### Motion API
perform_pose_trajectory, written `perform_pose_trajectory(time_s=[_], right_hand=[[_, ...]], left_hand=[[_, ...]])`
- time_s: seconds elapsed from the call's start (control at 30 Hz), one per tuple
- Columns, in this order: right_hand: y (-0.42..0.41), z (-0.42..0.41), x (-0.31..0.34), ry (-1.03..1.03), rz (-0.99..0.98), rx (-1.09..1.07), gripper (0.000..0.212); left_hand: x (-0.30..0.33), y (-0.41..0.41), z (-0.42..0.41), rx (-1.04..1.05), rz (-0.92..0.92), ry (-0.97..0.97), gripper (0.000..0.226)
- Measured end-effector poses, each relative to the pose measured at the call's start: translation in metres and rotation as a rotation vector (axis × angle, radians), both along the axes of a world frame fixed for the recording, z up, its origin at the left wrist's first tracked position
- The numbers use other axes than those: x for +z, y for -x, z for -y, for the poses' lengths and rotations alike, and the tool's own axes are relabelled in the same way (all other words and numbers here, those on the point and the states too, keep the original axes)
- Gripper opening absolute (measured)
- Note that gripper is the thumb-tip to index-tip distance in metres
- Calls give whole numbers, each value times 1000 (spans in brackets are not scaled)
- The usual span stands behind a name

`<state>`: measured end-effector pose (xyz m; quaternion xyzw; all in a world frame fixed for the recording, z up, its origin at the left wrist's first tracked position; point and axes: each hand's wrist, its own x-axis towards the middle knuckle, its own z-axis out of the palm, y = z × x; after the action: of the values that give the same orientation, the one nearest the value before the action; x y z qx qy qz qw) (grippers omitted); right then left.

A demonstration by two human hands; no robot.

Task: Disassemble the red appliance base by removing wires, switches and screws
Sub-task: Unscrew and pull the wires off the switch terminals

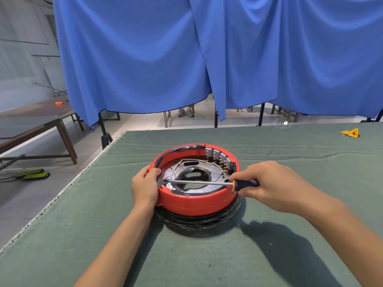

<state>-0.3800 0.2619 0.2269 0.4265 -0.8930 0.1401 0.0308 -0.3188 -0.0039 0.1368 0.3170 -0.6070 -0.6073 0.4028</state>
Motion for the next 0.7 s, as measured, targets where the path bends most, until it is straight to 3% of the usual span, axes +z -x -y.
perform_pose_trajectory(time_s=[0.33, 0.7], right_hand=[[-10, -1, -7, 1, 12, 31, 4], [-17, -3, -6, 3, 18, -10, 10]], left_hand=[[1, 0, -2, 17, -6, -3, 19], [1, -1, -4, 25, -11, -11, 23]])
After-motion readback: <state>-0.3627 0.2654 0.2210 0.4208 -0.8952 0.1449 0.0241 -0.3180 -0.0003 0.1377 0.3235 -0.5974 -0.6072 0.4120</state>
